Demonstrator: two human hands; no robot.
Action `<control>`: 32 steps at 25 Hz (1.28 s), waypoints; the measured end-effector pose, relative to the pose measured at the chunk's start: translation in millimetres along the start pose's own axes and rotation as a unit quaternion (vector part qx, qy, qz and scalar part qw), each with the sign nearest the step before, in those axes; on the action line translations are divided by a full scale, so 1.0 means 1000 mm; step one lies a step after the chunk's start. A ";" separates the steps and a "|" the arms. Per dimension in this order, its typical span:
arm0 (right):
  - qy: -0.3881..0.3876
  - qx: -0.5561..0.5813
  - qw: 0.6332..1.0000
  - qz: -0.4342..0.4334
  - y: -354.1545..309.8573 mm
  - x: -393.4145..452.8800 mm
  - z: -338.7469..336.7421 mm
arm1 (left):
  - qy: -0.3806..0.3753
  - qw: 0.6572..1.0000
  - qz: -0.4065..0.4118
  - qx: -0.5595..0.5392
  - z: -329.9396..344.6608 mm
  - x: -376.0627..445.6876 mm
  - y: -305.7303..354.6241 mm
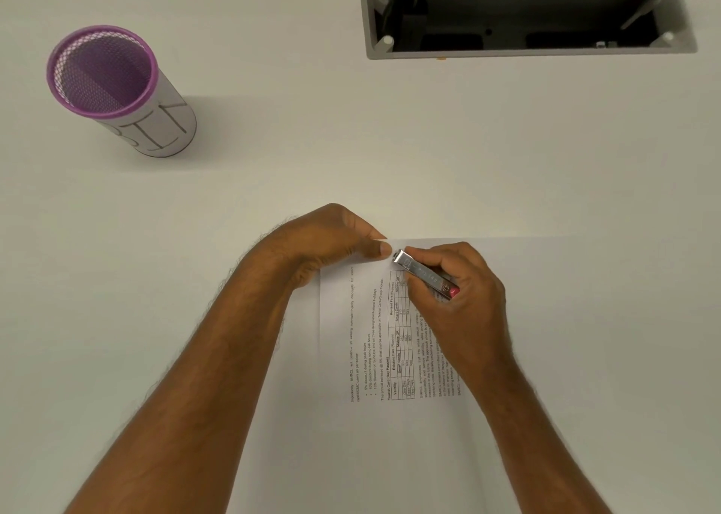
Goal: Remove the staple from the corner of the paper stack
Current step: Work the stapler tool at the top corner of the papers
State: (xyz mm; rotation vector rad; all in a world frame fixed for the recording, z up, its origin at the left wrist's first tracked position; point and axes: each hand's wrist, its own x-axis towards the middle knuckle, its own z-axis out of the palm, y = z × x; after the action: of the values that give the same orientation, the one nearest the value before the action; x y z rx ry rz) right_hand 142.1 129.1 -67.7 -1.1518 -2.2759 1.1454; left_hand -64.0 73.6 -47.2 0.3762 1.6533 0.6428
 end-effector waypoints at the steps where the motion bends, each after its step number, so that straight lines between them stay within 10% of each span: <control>1: 0.004 0.001 1.000 -0.001 0.000 0.000 0.000 | -0.002 1.000 -0.001 -0.001 0.000 0.000 0.000; 32: 0.009 0.027 1.000 -0.005 -0.003 0.000 0.004 | 0.026 0.999 -0.013 -0.014 0.002 0.010 -0.004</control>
State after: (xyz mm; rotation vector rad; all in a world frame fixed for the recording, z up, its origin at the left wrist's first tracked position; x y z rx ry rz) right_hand 138.1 126.4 -68.1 -1.1260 -2.2216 1.1805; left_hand -63.5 76.6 -57.4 0.3201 1.6944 0.6608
